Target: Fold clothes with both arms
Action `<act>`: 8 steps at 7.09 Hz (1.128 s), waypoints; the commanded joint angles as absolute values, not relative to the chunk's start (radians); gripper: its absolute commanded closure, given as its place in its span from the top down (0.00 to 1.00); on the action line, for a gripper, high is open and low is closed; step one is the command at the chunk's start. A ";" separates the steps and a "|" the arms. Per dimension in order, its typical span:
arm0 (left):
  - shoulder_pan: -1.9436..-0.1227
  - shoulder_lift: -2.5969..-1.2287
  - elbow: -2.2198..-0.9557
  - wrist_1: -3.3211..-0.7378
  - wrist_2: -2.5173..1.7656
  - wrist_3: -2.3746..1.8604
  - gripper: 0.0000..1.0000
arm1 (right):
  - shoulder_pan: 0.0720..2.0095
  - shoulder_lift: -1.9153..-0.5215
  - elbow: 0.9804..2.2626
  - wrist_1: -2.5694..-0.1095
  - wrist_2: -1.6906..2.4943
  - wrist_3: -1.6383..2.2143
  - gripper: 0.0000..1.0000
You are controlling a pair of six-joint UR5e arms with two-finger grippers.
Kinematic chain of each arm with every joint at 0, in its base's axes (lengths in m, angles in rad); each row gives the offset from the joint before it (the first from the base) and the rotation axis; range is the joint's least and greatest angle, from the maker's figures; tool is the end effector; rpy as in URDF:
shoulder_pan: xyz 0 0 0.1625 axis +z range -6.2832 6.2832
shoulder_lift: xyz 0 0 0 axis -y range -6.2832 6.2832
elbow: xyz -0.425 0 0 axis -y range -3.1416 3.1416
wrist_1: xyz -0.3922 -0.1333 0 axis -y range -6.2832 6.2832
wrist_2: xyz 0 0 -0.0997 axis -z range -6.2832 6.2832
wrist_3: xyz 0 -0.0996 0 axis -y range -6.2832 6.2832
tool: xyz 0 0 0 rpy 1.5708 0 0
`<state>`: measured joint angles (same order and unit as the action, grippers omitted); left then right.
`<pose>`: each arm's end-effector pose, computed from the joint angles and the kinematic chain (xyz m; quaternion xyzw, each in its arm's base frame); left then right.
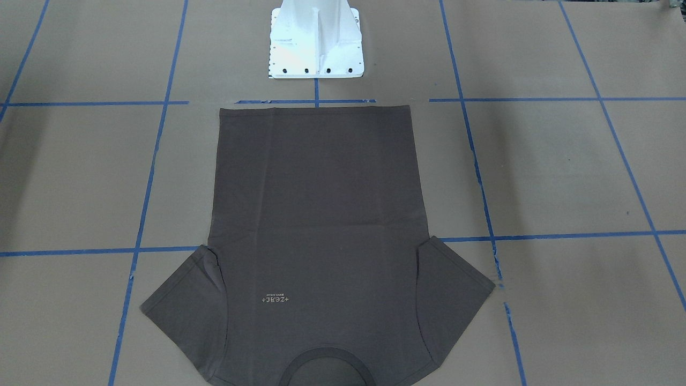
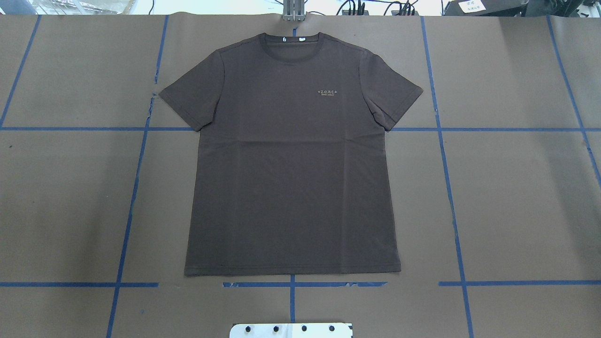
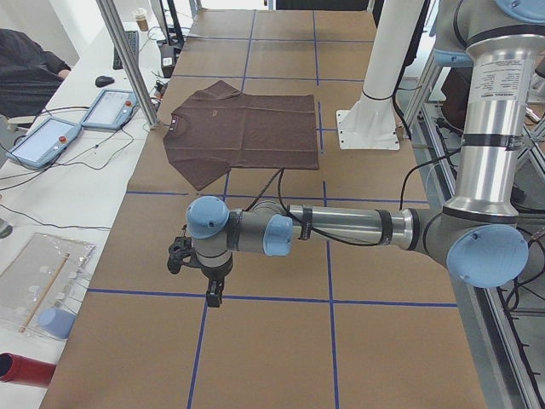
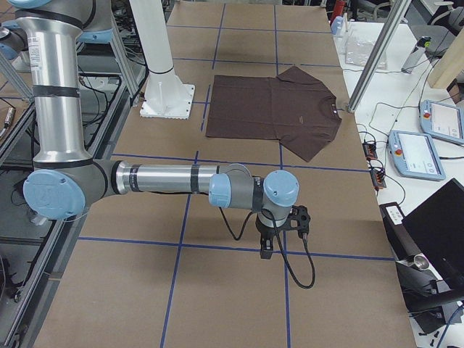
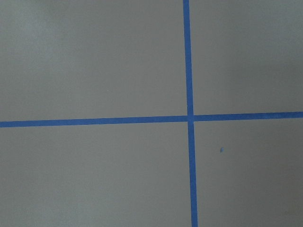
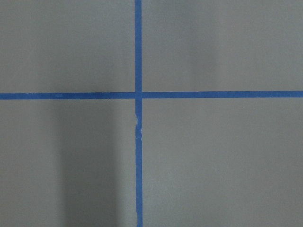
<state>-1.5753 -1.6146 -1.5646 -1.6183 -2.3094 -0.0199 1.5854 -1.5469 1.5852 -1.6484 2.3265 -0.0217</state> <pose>-0.0686 -0.5158 0.6372 0.0369 0.3609 0.0040 0.9319 0.0723 -0.4978 0.6487 -0.0116 -0.3691 0.0040 0.9293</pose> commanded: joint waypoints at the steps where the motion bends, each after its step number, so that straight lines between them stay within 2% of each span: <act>1: -1.574 -1.615 -1.565 -1.618 -2.310 -0.020 1.00 | 1.585 -1.545 1.600 -1.649 2.332 -0.015 1.00; 3: -1.571 -1.634 -1.566 -1.662 -2.310 -0.021 1.00 | 1.551 -1.502 1.601 -1.626 2.370 -0.015 1.00; 4: -1.572 -1.666 -1.581 -1.711 -2.338 -0.015 1.00 | 1.504 -1.462 1.586 -1.521 2.368 0.055 1.00; 6: -1.528 -1.675 -1.574 -2.017 -2.404 -0.023 1.00 | 1.326 -1.340 1.519 -1.378 2.344 0.183 1.00; 7: -1.519 -1.658 -1.559 -2.058 -2.402 -0.058 1.00 | 1.224 -1.262 1.484 -1.344 2.311 0.281 1.00; 8: -1.511 -1.708 -1.531 -2.063 -2.404 -0.084 1.00 | 1.200 -1.136 1.388 -1.324 2.300 0.440 1.00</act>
